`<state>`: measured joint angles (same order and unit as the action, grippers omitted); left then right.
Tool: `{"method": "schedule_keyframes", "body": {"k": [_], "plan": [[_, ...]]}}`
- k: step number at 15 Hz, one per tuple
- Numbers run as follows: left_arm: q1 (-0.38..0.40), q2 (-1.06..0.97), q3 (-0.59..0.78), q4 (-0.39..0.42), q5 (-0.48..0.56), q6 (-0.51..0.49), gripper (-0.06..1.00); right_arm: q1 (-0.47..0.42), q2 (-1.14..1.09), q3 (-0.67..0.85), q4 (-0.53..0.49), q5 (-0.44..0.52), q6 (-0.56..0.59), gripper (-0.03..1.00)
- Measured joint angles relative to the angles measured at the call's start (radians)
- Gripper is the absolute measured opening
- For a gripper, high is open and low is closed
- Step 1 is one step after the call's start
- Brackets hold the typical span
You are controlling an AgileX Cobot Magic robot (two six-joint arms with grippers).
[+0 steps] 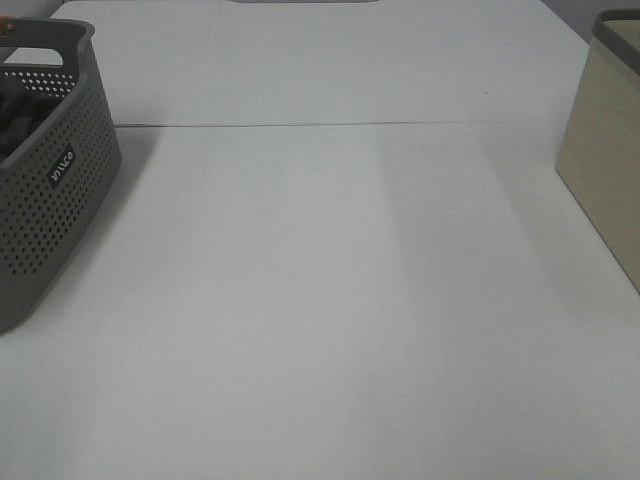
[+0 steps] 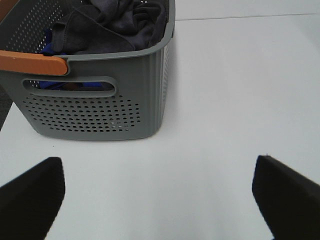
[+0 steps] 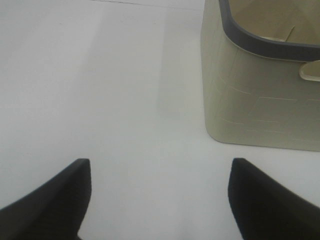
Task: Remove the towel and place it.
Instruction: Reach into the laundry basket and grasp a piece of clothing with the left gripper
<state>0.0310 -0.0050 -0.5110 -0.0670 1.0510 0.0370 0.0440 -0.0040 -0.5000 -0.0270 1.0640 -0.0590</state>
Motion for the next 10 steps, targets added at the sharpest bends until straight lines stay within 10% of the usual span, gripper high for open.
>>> {"method": "schedule_keyframes", "body": {"k": [10], "plan": [[0.000,0.000,0.000,-0.005,0.000,0.004,0.96,0.000,0.000,0.000,0.000,0.000,0.000,0.74]]}}
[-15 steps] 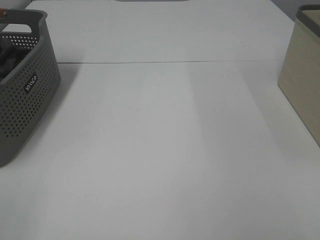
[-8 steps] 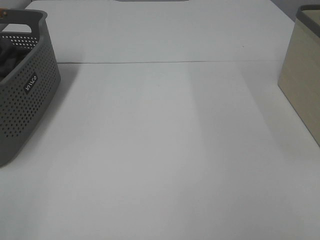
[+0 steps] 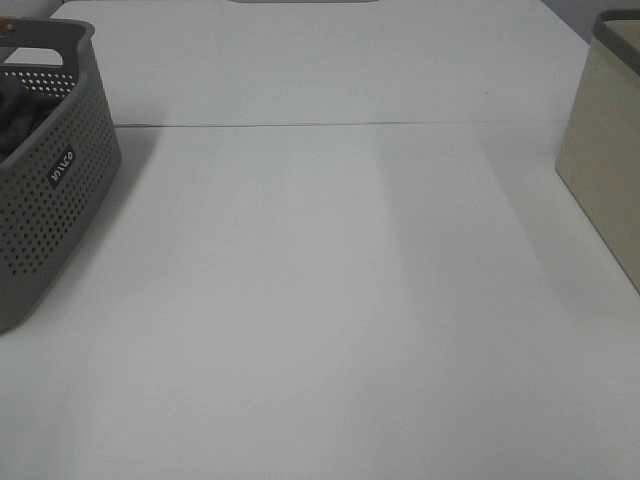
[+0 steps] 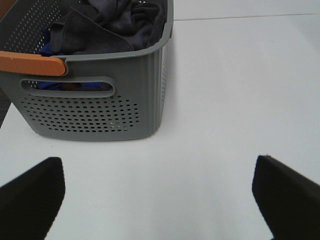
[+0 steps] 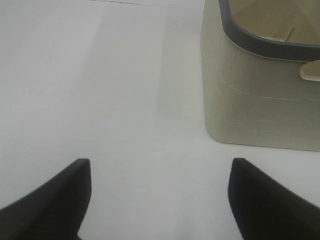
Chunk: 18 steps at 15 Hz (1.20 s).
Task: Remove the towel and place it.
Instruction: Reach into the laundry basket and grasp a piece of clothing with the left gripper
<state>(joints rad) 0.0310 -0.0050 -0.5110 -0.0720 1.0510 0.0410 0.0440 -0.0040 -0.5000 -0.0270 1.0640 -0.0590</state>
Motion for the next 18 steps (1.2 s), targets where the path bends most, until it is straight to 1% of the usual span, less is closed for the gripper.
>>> {"method": "schedule_keyframes", "body": {"k": [9,11,13,14,18], "plan": [[0.000,0.000,0.000,-0.005,0.000,0.003,0.96,0.000,0.000,0.000,0.000,0.000,0.000,0.74],[0.000,0.038,-0.029,-0.014,0.038,0.030,0.96,0.000,0.000,0.000,0.000,0.000,0.000,0.74],[0.000,0.199,-0.137,-0.022,0.136,0.117,0.96,0.000,0.000,0.000,0.000,0.000,0.000,0.74],[0.000,0.310,-0.212,-0.031,0.162,0.163,0.96,0.000,0.000,0.000,0.000,0.000,0.000,0.74],[0.000,0.670,-0.485,-0.032,0.164,0.371,0.96,0.000,0.000,0.000,0.000,0.000,0.000,0.74]]}}
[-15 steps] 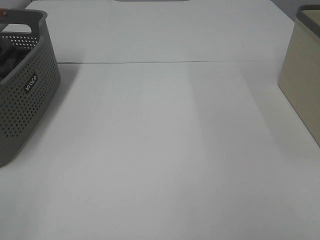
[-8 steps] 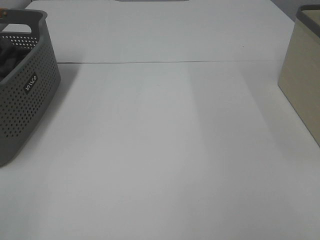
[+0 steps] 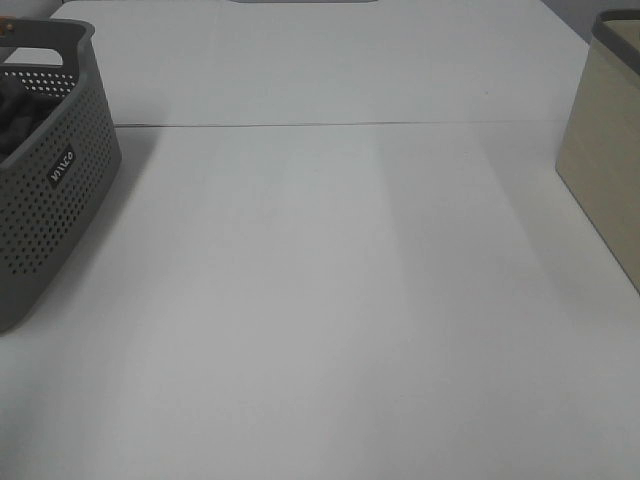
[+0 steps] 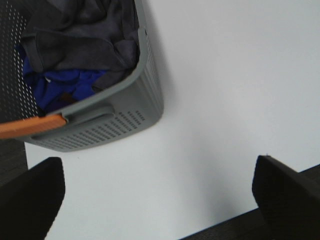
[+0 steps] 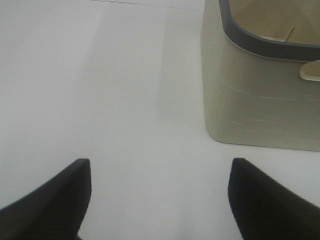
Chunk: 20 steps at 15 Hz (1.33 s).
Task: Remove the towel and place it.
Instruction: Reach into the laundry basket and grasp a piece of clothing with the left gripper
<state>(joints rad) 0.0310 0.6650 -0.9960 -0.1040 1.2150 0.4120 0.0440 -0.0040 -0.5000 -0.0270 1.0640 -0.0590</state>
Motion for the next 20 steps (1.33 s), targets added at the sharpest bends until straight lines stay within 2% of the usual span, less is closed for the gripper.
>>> {"method": "schedule_keyframes", "body": {"k": [2,4,6,8,11,16,20], "plan": [[0.000,0.149,-0.128,0.050,0.001,0.152,0.96,0.000,0.000,0.000,0.000,0.000,0.000,0.74],[0.000,0.369,-0.292,0.188,0.001,0.384,0.96,0.000,0.000,0.000,0.000,0.000,0.000,0.74],[0.000,0.555,-0.414,0.294,0.000,0.505,0.96,0.000,0.000,0.000,0.000,0.000,0.000,0.74],[0.000,0.717,-0.513,0.378,-0.002,0.554,0.96,0.000,0.000,0.000,0.000,0.000,0.000,0.74],[0.000,0.942,-0.583,0.486,-0.051,0.616,0.96,0.000,0.000,0.000,0.000,0.000,0.000,0.74],[0.000,1.235,-0.631,0.523,-0.171,0.707,0.95,0.000,0.000,0.000,0.000,0.000,0.000,0.74],[0.002,1.385,-0.664,0.530,-0.191,0.716,0.95,0.000,0.000,0.000,0.000,0.000,0.000,0.74]]}}
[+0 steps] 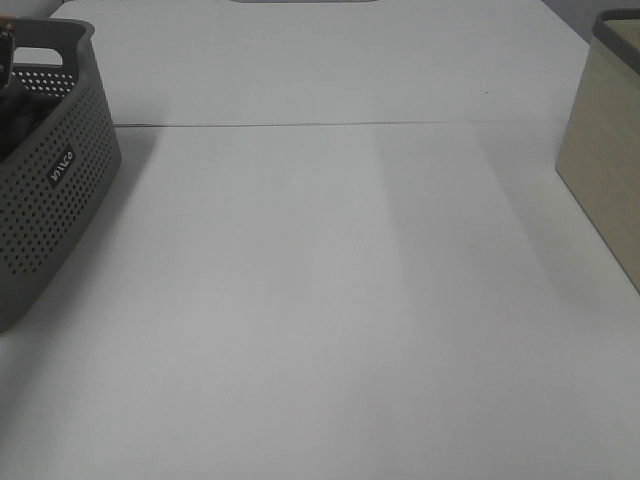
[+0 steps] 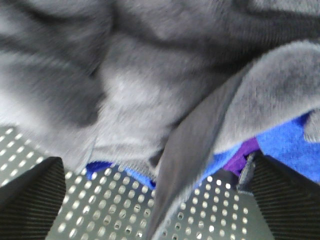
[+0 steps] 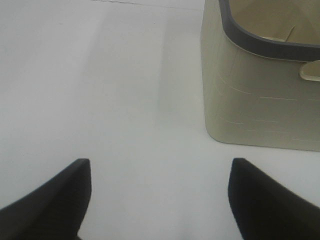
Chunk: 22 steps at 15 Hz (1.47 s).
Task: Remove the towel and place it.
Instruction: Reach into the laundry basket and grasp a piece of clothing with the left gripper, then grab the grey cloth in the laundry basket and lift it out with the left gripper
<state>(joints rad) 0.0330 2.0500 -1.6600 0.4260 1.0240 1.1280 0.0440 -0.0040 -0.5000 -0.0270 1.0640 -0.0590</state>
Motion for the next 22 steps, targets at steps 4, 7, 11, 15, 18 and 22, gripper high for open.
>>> {"method": "schedule_keyframes", "body": {"k": [4,7,11,15,18,22], "plan": [[0.023,0.019,0.000,0.004,0.001,0.000,0.87,0.000,0.000,0.000,0.000,0.000,0.000,0.74],[0.029,0.019,0.000,-0.011,0.008,-0.007,0.38,0.000,0.000,0.000,0.000,0.000,0.001,0.74],[0.029,0.019,0.000,-0.060,-0.001,-0.063,0.09,0.000,0.000,0.000,0.000,0.000,0.001,0.74],[0.025,-0.031,-0.029,-0.059,0.039,-0.068,0.00,0.000,0.000,0.000,0.000,0.000,0.001,0.74],[-0.040,-0.172,-0.098,-0.068,0.092,-0.090,0.00,0.000,0.000,0.000,0.000,0.000,0.001,0.74],[-0.173,-0.342,-0.201,-0.088,0.175,-0.111,0.00,0.000,0.000,0.000,0.000,0.000,0.001,0.74]]}}
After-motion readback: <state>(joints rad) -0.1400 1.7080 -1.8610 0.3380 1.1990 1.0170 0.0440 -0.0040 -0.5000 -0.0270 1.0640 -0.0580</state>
